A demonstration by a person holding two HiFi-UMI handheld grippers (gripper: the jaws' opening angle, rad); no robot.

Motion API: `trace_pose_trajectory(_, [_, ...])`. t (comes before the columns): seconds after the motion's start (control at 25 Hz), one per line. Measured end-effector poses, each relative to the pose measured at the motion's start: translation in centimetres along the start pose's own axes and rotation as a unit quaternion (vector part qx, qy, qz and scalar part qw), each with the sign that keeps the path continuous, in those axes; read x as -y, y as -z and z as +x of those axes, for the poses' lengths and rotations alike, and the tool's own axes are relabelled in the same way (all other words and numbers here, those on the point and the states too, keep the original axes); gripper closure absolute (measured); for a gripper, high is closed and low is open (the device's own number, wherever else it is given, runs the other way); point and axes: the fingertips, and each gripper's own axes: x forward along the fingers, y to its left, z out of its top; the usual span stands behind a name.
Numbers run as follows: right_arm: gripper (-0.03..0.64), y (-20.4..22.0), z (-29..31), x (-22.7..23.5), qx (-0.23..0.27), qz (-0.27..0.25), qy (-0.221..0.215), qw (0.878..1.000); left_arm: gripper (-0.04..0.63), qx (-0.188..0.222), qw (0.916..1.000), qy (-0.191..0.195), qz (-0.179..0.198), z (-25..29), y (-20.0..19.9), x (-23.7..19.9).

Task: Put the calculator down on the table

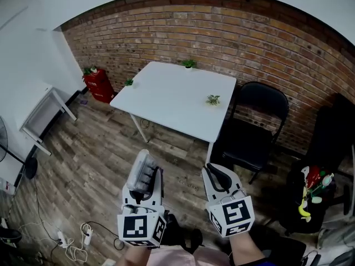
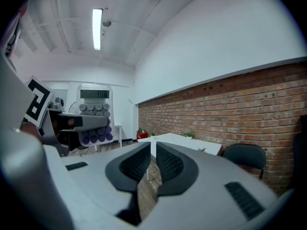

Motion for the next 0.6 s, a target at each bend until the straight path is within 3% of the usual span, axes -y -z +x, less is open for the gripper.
trace_pose_trajectory(0.36, [0.581, 1.3, 9.6, 2.0, -0.025, 0.008, 0.009, 1.0, 0.453, -0.022, 0.9997, 0.001, -0.014, 7.8, 2.8, -5.5])
trace_pose_trajectory(0.6, [0.584, -0.7, 19.2, 2.1, -0.027, 0.002, 0.014, 1.0, 0.453, -0.024, 0.9995, 0.016, -0.016, 15.3, 2.6, -11.3])
